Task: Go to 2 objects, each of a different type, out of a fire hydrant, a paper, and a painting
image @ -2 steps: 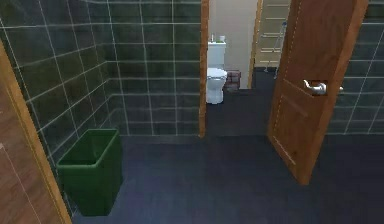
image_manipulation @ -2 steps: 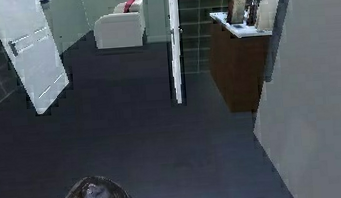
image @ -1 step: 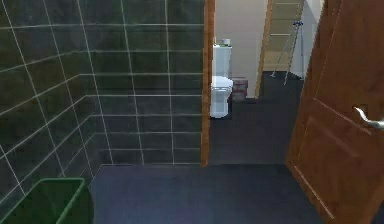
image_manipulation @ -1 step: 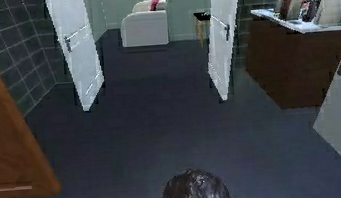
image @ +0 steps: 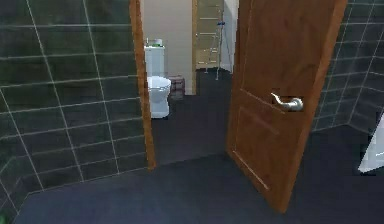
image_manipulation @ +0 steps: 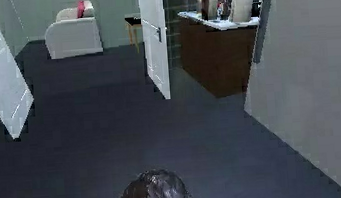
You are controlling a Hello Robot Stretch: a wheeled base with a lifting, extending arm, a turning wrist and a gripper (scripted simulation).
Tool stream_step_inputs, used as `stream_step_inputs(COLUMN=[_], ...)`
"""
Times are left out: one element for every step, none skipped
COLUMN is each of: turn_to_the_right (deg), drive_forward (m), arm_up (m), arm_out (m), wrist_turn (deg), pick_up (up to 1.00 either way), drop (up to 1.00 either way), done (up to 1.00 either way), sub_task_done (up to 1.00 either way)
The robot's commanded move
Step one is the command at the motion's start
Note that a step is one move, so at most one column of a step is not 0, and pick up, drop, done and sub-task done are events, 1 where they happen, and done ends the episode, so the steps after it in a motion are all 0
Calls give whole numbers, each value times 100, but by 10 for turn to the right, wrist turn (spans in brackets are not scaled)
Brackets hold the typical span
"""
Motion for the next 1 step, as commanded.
stream_step_inputs(turn_to_the_right=[0], drive_forward=[100], arm_up=[0], arm_out=[0], wrist_turn=[0], pick_up=[0], drop=[0], done=[0], sub_task_done=[0])
